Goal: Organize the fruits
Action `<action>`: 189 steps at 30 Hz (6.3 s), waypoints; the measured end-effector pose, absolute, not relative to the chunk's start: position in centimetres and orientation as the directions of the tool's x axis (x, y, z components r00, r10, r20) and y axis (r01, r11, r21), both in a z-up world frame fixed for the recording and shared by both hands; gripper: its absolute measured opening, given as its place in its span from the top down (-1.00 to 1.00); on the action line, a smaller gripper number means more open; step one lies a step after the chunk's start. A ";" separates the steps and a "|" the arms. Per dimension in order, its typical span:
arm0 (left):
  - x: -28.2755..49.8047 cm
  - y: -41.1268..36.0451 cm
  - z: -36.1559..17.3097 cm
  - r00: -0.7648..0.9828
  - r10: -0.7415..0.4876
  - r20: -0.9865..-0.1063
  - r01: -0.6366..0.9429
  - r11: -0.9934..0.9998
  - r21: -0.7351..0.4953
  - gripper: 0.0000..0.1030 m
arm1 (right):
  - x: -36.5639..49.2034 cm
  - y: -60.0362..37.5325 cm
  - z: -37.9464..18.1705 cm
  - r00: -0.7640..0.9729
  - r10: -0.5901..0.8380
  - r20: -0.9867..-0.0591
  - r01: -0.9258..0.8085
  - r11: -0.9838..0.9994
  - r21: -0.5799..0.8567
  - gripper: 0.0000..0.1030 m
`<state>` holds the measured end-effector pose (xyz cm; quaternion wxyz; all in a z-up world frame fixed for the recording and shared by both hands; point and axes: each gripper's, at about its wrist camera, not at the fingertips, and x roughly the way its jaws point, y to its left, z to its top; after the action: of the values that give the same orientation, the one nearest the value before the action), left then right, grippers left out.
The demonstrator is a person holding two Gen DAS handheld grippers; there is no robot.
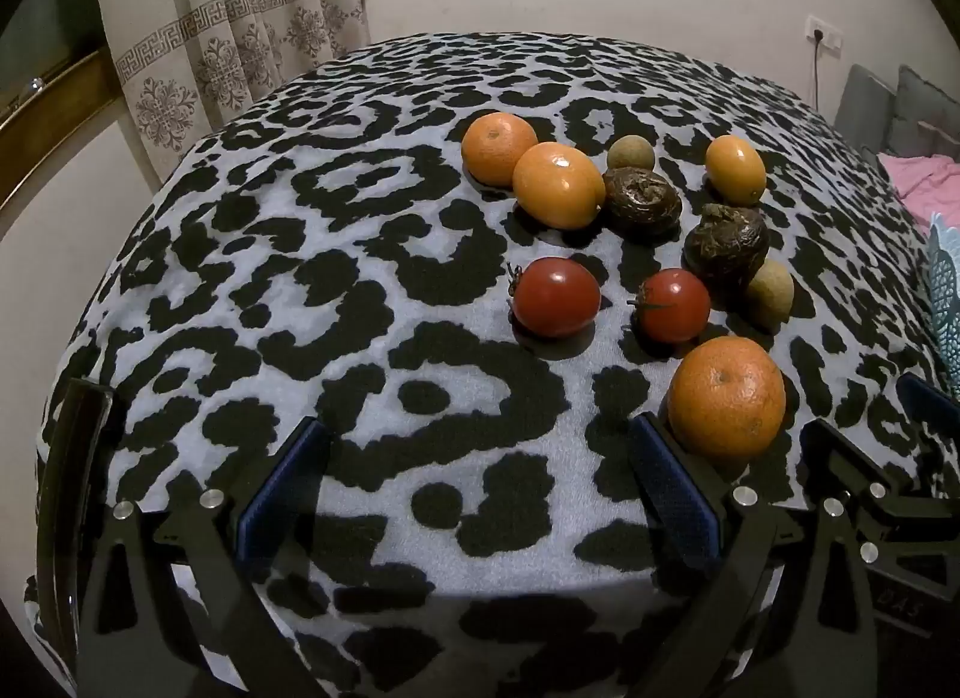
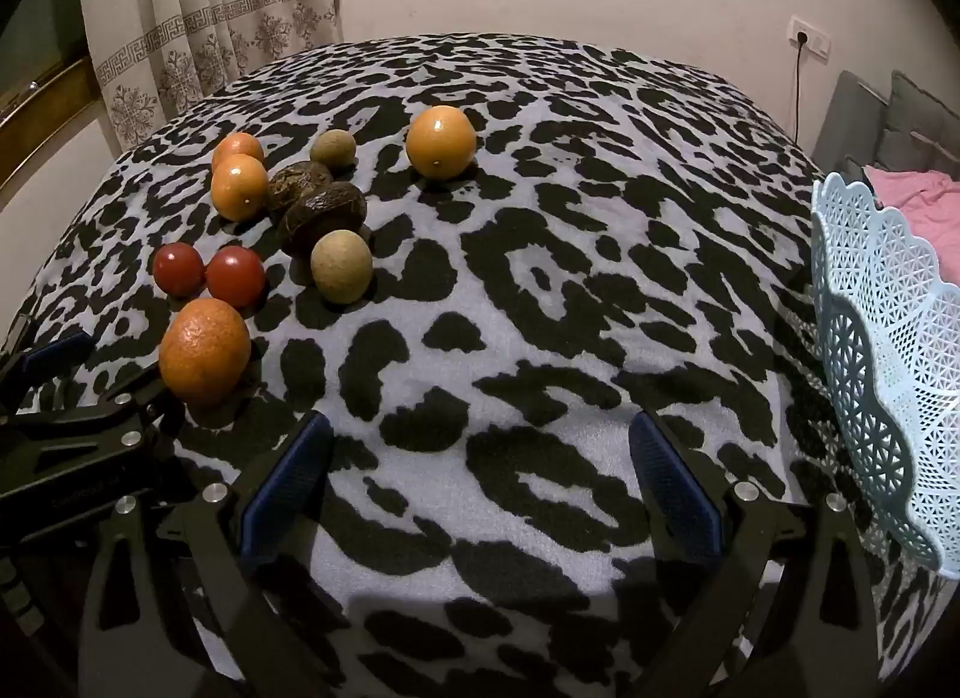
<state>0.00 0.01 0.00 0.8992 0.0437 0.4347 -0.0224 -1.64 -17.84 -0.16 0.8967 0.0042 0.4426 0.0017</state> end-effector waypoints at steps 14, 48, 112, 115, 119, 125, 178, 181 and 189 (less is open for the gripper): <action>0.0 0.0 0.0 0.622 -0.002 -0.783 0.078 0.995 0.060 -0.91 | -1.7 -17.9 -0.1 0.609 0.009 -0.793 0.001 1.000 0.012 -0.96; 0.0 0.1 0.0 0.621 -0.004 -0.783 0.078 0.995 0.057 -0.91 | -1.7 -17.8 -0.2 0.610 0.008 -0.793 0.001 1.000 0.011 -0.96; -1.5 8.6 3.9 0.728 -0.014 -0.686 -0.029 0.998 -0.051 -0.91 | -0.3 -12.5 2.3 0.583 0.303 -0.754 -0.224 0.952 0.210 -0.42; -1.3 9.1 3.7 0.723 -0.011 -0.691 -0.039 0.998 -0.056 -0.91 | 0.3 -11.4 2.0 0.568 0.310 -0.762 -0.250 0.948 0.199 -0.17; -1.2 9.3 3.7 0.724 -0.010 -0.690 -0.041 0.997 -0.058 -0.91 | 0.8 -10.5 1.2 0.555 0.305 -0.774 -0.265 0.947 0.183 0.06; -1.1 8.3 3.8 0.726 -0.010 -0.688 -0.024 0.999 -0.040 -0.91 | -0.1 -10.9 1.8 0.576 0.310 -0.756 -0.274 0.945 0.179 0.23; 0.0 -1.3 5.1 0.667 -0.247 -0.703 0.229 0.966 -0.123 0.40 | -9.0 -27.5 7.6 0.805 0.162 -0.571 0.016 0.955 0.295 0.23; -0.5 -2.2 5.6 0.670 -0.257 -0.697 0.248 0.962 -0.117 0.40 | -10.0 -30.0 7.7 0.814 0.105 -0.571 0.078 0.955 0.286 0.23; -1.4 -5.2 6.3 0.665 -0.278 -0.693 0.296 0.950 -0.097 0.40 | -12.4 -35.6 6.2 0.782 -0.047 -0.622 0.243 0.942 0.234 0.23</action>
<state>-1.37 -5.18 6.29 0.9125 0.0122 0.3775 -0.1574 -12.36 -35.63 6.24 0.9315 0.1522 0.3212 -0.0778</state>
